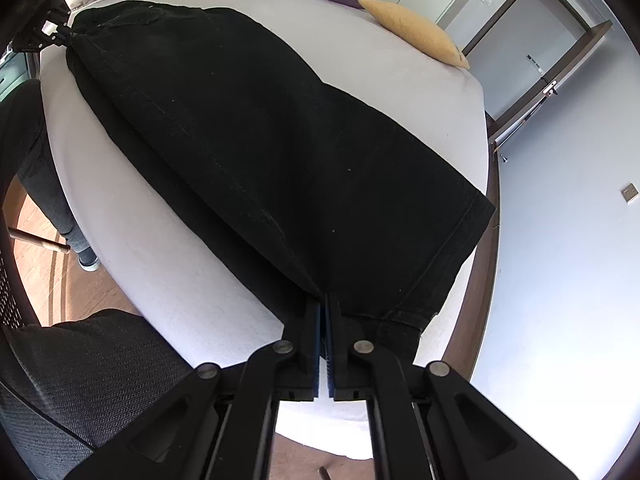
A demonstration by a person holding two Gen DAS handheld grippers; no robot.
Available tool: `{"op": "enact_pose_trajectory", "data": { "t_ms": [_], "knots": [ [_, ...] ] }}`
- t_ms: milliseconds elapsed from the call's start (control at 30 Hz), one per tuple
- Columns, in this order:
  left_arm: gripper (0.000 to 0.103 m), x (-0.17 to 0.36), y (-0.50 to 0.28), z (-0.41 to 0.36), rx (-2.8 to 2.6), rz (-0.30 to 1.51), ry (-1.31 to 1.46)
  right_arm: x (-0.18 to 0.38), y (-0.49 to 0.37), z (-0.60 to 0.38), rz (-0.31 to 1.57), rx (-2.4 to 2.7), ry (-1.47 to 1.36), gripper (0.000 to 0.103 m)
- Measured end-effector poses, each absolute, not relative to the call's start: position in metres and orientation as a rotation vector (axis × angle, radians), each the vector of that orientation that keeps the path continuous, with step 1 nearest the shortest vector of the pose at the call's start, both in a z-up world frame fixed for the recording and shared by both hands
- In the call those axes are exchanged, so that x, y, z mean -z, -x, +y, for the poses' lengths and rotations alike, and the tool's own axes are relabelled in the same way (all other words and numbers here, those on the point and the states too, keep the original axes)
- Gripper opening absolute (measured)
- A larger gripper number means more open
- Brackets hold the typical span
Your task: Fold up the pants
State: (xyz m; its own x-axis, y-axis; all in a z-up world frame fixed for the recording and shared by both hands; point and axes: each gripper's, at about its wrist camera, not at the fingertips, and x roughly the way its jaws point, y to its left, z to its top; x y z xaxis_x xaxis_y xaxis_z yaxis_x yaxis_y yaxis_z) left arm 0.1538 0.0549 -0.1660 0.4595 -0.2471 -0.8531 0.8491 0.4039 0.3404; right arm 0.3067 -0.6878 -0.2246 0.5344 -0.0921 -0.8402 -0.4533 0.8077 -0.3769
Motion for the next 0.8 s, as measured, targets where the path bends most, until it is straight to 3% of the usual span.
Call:
{"op": "enact_pose_trajectory", "data": {
  "t_ms": [667, 800],
  "knots": [
    [0.006, 0.178, -0.149, 0.065, 0.796, 0.796, -0.909, 0.231, -0.307, -0.691, 1.007, -0.229, 0.581, 0.003],
    [0.011, 0.183, -0.15, 0.064, 0.782, 0.793, -0.914, 0.232, -0.308, -0.692, 1.002, -0.224, 0.584, 0.003]
  ]
}}
